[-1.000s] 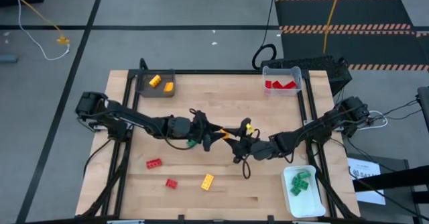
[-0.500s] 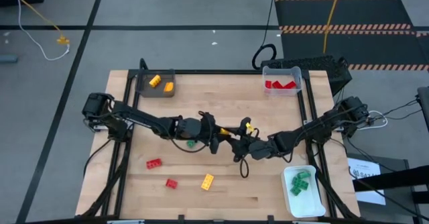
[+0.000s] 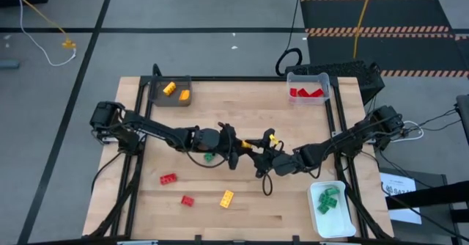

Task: Sort & place blocks by color
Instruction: Put the yellow gamepiece into the black bin

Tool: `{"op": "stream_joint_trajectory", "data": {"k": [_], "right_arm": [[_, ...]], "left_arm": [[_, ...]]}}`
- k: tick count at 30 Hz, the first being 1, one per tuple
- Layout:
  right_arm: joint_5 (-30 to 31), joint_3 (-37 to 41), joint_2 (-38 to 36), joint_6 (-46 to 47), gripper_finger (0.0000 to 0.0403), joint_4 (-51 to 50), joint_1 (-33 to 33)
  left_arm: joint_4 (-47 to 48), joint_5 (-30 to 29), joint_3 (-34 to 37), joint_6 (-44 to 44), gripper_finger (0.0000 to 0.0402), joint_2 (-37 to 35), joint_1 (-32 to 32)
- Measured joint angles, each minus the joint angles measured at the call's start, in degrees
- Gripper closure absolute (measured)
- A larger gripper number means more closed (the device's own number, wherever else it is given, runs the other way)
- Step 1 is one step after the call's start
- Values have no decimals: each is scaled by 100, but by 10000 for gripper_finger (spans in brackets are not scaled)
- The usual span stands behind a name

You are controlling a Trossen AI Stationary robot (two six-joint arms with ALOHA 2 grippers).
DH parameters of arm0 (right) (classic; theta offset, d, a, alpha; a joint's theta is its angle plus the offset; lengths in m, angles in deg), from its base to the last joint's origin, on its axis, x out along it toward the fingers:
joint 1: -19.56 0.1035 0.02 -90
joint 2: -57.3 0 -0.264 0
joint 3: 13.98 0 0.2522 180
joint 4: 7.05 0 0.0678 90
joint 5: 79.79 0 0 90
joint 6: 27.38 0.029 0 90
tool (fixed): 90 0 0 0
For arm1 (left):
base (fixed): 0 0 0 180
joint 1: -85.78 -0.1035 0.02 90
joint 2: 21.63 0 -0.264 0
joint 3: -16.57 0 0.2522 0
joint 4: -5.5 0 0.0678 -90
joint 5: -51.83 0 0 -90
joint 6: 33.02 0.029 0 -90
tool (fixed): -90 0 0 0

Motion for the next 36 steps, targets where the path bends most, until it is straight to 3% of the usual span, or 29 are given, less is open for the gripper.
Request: {"op": "stream_joint_trajectory", "data": {"k": [12, 15, 19, 22, 26, 36], "right_arm": [[3, 7, -2, 271, 188, -284, 26], [90, 7, -2, 271, 175, -228, 26], [172, 7, -2, 269, 168, -230, 26], [169, 7, -2, 284, 168, -232, 26], [168, 9, -2, 282, 167, -234, 26], [168, 9, -2, 269, 167, -159, 26]], "left_arm": [[609, -100, 0, 443, 306, -654, 33], [1196, -556, -1, 706, 306, -989, -23], [2421, -1638, -14, 662, 306, -1586, -320], [3474, -2192, -1, 313, 306, -1987, -763], [4697, -2314, -7, -96, 306, -2460, -1581], [6317, -1664, -1, -297, 291, -2403, -3680]]}}
